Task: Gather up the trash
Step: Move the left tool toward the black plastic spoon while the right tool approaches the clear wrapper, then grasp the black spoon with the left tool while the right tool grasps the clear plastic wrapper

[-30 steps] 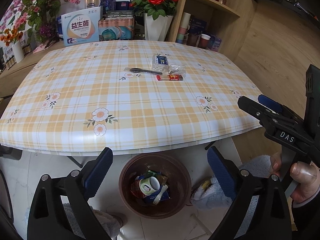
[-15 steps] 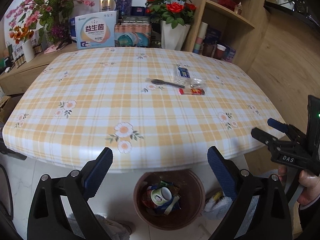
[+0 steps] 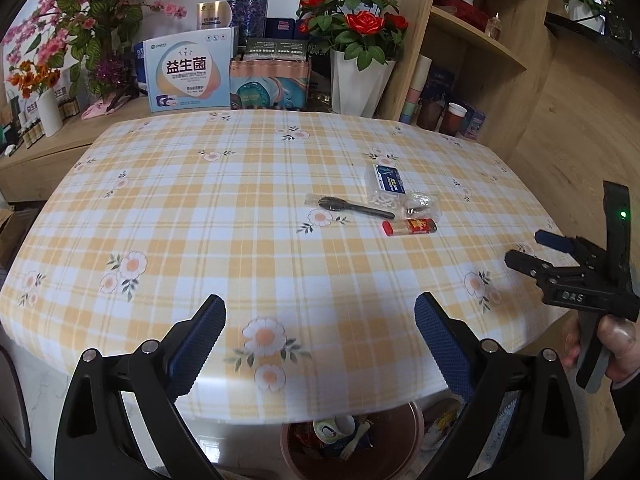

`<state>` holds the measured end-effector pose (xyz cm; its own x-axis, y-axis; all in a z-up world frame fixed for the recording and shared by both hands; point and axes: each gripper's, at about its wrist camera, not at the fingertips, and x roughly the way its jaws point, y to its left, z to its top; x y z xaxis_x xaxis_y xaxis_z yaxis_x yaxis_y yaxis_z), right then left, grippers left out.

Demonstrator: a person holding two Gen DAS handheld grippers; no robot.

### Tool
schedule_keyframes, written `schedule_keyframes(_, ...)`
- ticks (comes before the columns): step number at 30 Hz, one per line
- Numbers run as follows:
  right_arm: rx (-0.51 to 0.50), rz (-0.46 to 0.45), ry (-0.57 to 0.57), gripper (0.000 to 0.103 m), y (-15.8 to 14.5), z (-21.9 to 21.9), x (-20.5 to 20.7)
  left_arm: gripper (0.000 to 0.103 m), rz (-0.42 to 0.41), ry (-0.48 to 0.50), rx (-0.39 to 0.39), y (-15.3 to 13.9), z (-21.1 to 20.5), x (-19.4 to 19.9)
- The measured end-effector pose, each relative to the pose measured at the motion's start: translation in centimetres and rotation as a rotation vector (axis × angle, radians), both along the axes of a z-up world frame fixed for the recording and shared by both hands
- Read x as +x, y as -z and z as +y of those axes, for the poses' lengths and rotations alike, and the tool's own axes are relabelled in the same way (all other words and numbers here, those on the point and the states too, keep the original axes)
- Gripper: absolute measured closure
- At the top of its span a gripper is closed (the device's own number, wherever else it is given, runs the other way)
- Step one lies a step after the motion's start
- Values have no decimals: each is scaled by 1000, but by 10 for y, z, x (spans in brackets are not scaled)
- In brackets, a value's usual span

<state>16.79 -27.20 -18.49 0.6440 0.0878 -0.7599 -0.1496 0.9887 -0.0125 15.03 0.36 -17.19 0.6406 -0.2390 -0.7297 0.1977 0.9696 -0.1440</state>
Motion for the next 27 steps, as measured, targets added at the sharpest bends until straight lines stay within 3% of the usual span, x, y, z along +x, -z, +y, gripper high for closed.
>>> schedule_keyframes(9, 85, 46, -47, 9, 23, 2, 89, 10, 55, 19, -19, 23, -13, 73)
schedule_keyframes(11, 90, 69, -66, 26, 31, 6, 111, 11, 69, 23, -25, 28, -16, 87)
schedule_keyframes(14, 97, 91, -80, 35, 42, 13, 134, 18, 84, 27, -14, 36, -21, 107)
schedule_keyframes(19, 106, 148, -85, 39, 61, 19, 154, 29, 81, 58, 26, 49, -30, 140)
schedule_keyframes(23, 154, 157, -117, 70, 64, 12, 153, 36, 73, 134, 119, 58, -38, 161)
schedule_keyframes(27, 221, 151, -91, 76, 62, -7, 149, 36, 73, 183, 138, 63, -39, 177)
